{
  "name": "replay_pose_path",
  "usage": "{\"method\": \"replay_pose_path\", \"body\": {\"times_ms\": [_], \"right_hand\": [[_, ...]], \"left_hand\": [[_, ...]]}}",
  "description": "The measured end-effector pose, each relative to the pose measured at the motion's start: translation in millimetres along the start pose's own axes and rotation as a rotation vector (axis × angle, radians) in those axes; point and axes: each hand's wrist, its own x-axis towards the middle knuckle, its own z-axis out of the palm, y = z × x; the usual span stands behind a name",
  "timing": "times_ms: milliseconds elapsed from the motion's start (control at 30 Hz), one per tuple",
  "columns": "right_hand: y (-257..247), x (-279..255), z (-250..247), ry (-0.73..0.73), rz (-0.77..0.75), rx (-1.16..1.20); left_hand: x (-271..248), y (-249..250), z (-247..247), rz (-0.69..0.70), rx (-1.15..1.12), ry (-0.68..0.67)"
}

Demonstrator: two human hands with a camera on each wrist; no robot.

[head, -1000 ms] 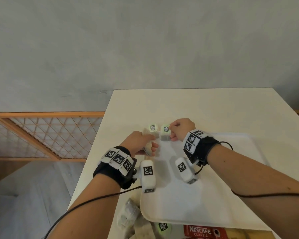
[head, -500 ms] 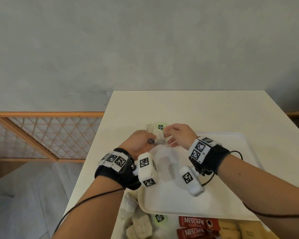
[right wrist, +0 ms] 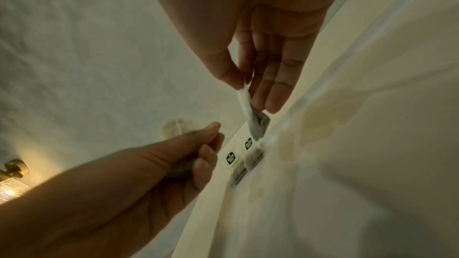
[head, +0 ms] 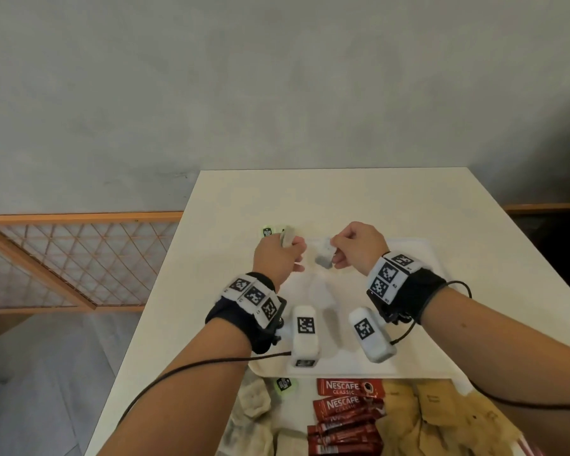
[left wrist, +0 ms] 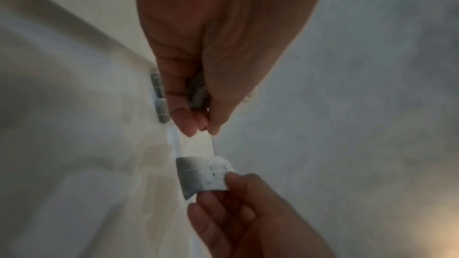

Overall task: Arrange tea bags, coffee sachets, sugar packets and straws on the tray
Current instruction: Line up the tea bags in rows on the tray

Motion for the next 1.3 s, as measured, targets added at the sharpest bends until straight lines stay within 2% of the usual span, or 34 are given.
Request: {"method": "replay_pose_path", "body": {"times_ms": [200,333,400,467,567,700,833,1033,1300], "right_hand": [[1,-6,2,0.011,-0.011,-0.125],[1,-3,7,-0.073,-0.004,-0.011],[4,1,7,-0.084,-0.019,0.000],[9,6,6,-0.056,-0.057,-0.103],[14,16,8,-0.109,-0.097,-0.181],[21,35,20,-0.170,-0.010,-0.159],[20,57,30,-0.125,0.045,-0.217],[10,80,42,-0.077,0.017,-0.199],[9,85,52,-0.054,-0.013,-0.211]], "left_hand": [[-12,7,27,0.188,0.445,-0.198],[-4,10,27,0.174,0.567,-0.131],[0,8,21,0.130,0.508,-0.085],[6,2,14,0.089,0.378,-0.057],[14,-4,6,0.028,0.263,-0.094],[27,-7,-9,-0.144,0.108,-0.138],[36,-5,-30,-0.292,-0.055,-0.169],[49,-9,-56,-0.289,-0.264,-0.138],[47,-18,-63,-0.201,-0.230,-0.148]]}}
